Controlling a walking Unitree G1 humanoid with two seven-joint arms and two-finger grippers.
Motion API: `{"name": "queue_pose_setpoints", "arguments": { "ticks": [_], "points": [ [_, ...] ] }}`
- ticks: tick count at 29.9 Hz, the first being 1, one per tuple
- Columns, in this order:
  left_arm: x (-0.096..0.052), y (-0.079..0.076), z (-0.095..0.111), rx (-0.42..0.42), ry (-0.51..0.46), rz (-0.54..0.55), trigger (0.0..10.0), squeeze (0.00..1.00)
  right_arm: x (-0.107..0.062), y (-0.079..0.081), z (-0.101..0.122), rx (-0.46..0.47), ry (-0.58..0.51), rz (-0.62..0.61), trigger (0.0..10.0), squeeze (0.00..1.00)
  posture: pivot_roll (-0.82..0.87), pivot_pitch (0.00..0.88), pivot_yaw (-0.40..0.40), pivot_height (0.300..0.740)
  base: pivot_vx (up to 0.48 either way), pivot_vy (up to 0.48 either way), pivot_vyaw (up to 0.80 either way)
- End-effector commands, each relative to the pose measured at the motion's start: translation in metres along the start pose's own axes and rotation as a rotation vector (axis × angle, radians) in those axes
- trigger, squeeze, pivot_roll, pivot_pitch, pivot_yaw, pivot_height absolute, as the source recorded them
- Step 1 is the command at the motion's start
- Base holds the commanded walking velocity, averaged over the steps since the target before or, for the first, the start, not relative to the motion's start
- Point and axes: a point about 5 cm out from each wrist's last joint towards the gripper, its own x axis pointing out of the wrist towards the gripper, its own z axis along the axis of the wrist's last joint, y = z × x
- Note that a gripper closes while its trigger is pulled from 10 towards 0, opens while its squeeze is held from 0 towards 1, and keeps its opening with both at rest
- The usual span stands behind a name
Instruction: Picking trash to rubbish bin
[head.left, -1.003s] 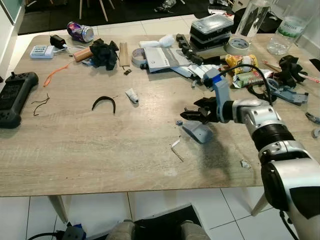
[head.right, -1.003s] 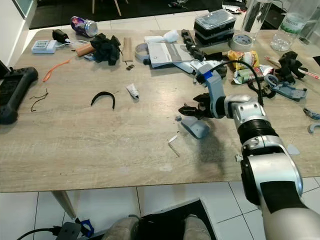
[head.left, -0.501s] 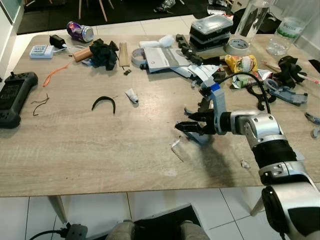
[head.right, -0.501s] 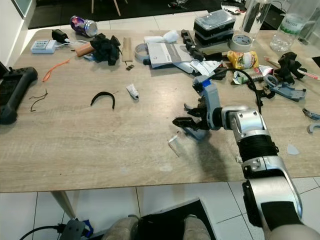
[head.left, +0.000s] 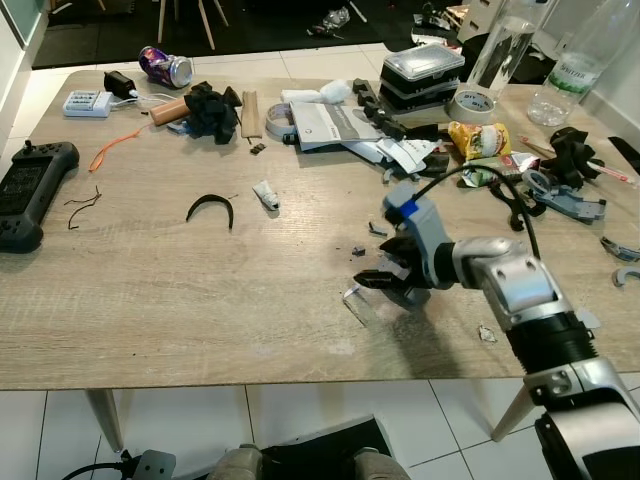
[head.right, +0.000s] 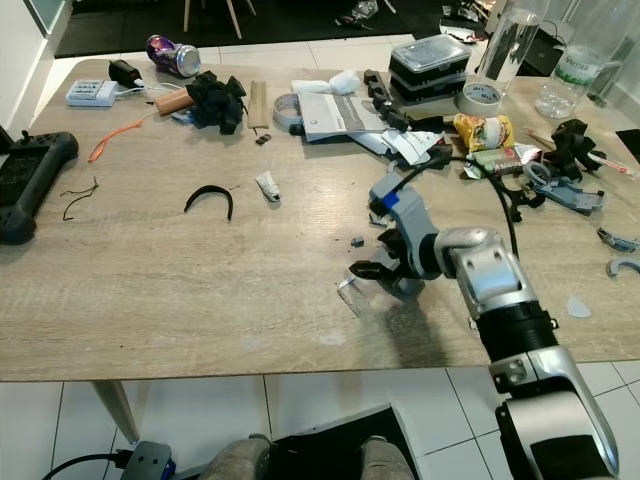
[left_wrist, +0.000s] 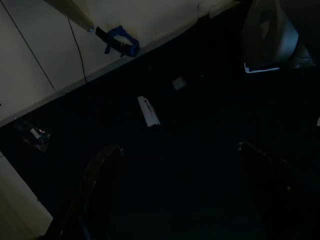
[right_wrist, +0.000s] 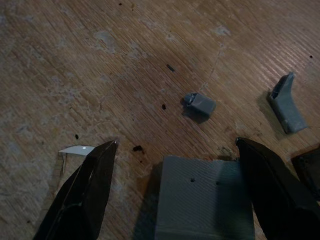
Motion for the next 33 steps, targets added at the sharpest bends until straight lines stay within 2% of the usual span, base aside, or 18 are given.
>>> {"name": "queue_pose_setpoints", "arguments": {
  "ticks": [1, 7, 11, 13, 18, 22, 31, 32, 33],
  "points": [
    [-0.001, -0.007, -0.010, -0.017, 0.035, -0.014, 10.0, 0.00, 0.006, 0.003, -0.019, 0.051, 0.066, 0.003, 10.0, 0.00, 0.05, 0.123, -0.036, 0.740, 0.000, 0.000, 0.00],
    [-0.001, -0.006, -0.012, -0.018, 0.041, -0.011, 10.0, 0.00, 0.006, 0.003, -0.023, 0.072, 0.065, -0.018, 10.0, 0.00, 0.06, 0.117, -0.036, 0.740, 0.000, 0.000, 0.00],
    [-0.001, -0.004, -0.011, -0.018, 0.039, -0.007, 10.0, 0.00, 0.001, -0.004, -0.020, 0.077, 0.045, -0.061, 10.0, 0.00, 0.06, 0.111, -0.038, 0.740, 0.000, 0.000, 0.00],
    [-0.001, -0.004, -0.010, -0.015, 0.037, -0.006, 10.0, 0.00, -0.007, -0.013, -0.011, 0.085, -0.001, -0.109, 10.0, 0.00, 0.06, 0.111, -0.038, 0.740, 0.000, 0.000, 0.00],
    [-0.001, -0.003, -0.008, -0.005, 0.035, -0.008, 10.0, 0.00, -0.020, -0.016, -0.001, 0.094, -0.043, -0.111, 10.0, 0.00, 0.05, 0.102, -0.037, 0.740, 0.000, 0.000, 0.00],
    [-0.001, -0.003, -0.008, -0.003, 0.036, -0.007, 10.0, 0.00, -0.019, -0.013, -0.004, 0.094, -0.033, -0.097, 10.0, 0.00, 0.05, 0.102, -0.037, 0.740, 0.000, 0.000, 0.00],
    [-0.001, -0.003, -0.007, -0.002, 0.034, -0.008, 10.0, 0.00, -0.005, -0.001, -0.023, 0.109, 0.025, -0.060, 10.0, 0.00, 0.05, 0.093, -0.040, 0.740, 0.000, 0.000, 0.00],
    [-0.001, -0.003, -0.007, -0.004, 0.033, -0.008, 10.0, 0.00, -0.001, 0.001, -0.028, 0.094, 0.052, -0.060, 0.0, 0.00, 0.05, 0.094, -0.040, 0.740, 0.000, 0.000, 0.00],
    [0.000, -0.003, -0.006, -0.005, 0.032, -0.008, 10.0, 0.00, 0.000, 0.002, -0.029, 0.090, 0.059, -0.060, 0.0, 0.00, 0.05, 0.094, -0.040, 0.740, 0.000, 0.000, 0.00]
  ]
}}
